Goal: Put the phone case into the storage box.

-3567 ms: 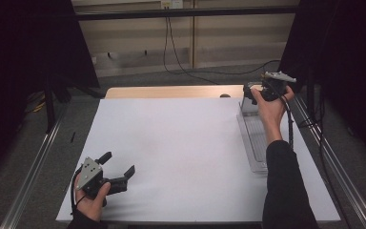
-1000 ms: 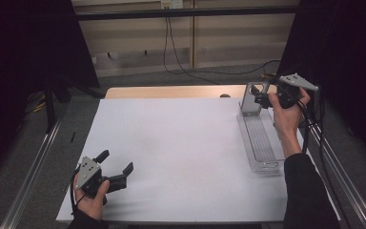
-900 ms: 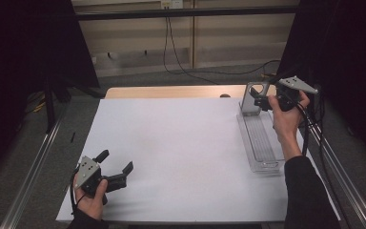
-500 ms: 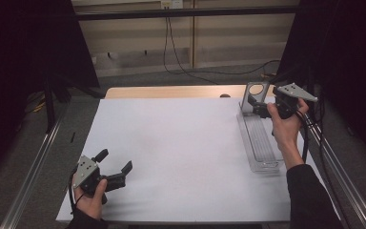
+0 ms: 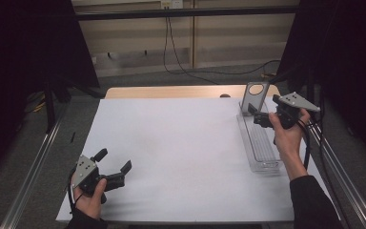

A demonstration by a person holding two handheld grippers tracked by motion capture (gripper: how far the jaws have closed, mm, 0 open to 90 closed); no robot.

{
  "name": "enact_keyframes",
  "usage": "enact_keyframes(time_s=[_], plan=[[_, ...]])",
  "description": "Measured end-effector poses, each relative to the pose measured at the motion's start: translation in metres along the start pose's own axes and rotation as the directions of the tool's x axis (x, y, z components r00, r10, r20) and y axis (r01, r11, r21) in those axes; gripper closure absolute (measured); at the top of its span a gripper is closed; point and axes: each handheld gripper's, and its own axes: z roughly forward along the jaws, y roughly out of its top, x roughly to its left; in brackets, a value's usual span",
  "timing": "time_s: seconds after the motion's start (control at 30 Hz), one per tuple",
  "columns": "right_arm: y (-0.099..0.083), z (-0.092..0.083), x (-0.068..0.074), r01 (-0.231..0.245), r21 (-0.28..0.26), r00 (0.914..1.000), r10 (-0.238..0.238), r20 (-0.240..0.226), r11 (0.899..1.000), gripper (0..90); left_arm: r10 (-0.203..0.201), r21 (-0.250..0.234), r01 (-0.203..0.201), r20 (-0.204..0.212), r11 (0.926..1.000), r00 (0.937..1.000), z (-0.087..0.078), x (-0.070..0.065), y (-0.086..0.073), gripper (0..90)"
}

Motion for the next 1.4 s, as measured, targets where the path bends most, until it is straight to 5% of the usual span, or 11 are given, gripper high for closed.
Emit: enact_keyframes(time_s=[0.6,1.4], plan=[[-0.018,-0.038,0.0,0.011,-0.035,0.9999,-0.01,0.005,0.999,0.8,0.014,-0.004,-0.014,-0.004,0.9999,0.9999,0.0,-0.003,0.001,1.8],[-0.049,-0.081,0.025,0.04,-0.069,0.9992,-0.039,0.01,0.997,0.6,0.027,-0.019,-0.027,0.003,0.9995,0.9996,-0.003,-0.003,0.001,2.3]])
